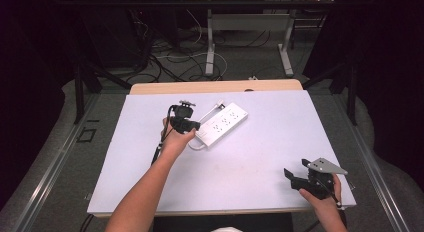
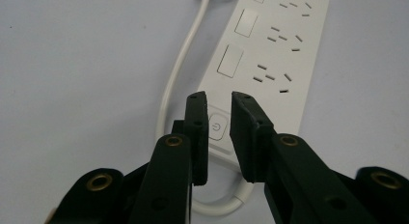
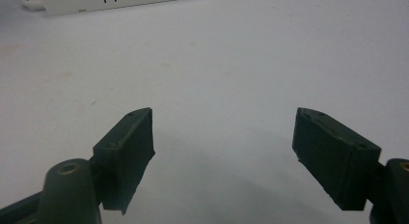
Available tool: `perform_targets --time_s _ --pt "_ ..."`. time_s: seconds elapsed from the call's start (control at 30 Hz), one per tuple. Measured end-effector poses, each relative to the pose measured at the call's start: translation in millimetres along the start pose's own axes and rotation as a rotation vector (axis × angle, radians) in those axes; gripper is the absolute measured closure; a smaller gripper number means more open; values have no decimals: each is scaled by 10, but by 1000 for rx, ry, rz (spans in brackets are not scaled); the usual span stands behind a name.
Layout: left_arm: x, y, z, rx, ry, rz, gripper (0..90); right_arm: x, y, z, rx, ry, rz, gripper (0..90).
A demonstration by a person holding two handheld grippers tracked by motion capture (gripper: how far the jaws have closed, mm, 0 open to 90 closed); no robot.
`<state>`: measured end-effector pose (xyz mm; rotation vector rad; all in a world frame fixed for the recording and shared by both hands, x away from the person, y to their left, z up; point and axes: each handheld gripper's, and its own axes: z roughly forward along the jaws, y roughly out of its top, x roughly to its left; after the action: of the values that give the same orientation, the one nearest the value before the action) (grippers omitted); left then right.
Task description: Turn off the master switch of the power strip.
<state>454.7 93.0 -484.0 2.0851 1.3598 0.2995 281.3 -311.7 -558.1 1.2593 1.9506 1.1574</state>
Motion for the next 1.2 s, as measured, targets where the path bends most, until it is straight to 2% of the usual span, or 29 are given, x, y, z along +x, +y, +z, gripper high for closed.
perform_targets --time_s 0.1,0.13,0.17,0.2,0.47,0.57,0.6,0.7,0.73,0.77,0.87,0.9,1.03,1.2 --pt "-11 -3 -13 -3 -7 -6 753 1 0 0 1 0 0 221" --pt "-5 -1 -19 -6 -12 8 748 2 -1 4 -4 1 0 221" --pt "-12 -3 -25 -5 -14 1 740 1 3 -9 9 2 -1 221" --pt "-16 -5 -31 -7 -15 0 733 4 0 -1 -3 -7 2 220" --pt "-33 -13 -86 -19 -37 10 669 0 5 -13 12 1 -1 221" --pt "-34 -17 -115 -19 -45 28 647 -2 5 -13 12 -1 -3 221" --pt "-50 -24 -124 -24 -45 12 640 -1 4 -9 9 -2 -3 221" --pt "-49 -30 -151 -30 -59 30 610 0 4 -9 8 -2 -1 221" --pt "-59 -36 -163 -30 -59 22 600 0 4 -9 8 -2 -1 221" --pt "-56 -37 -176 -29 -62 37 592 1 3 -4 1 -2 0 221" --pt "-77 -48 -201 -38 -66 36 564 0 5 -9 7 -3 -1 221" --pt "-76 -48 -209 -43 -66 50 552 1 4 -8 6 -3 0 221" --pt "-105 -58 -236 -58 -66 56 509 -1 5 -7 -4 4 -8 221" --pt "-129 -78 -270 -77 -57 86 447 1 4 -6 -1 0 -3 221"
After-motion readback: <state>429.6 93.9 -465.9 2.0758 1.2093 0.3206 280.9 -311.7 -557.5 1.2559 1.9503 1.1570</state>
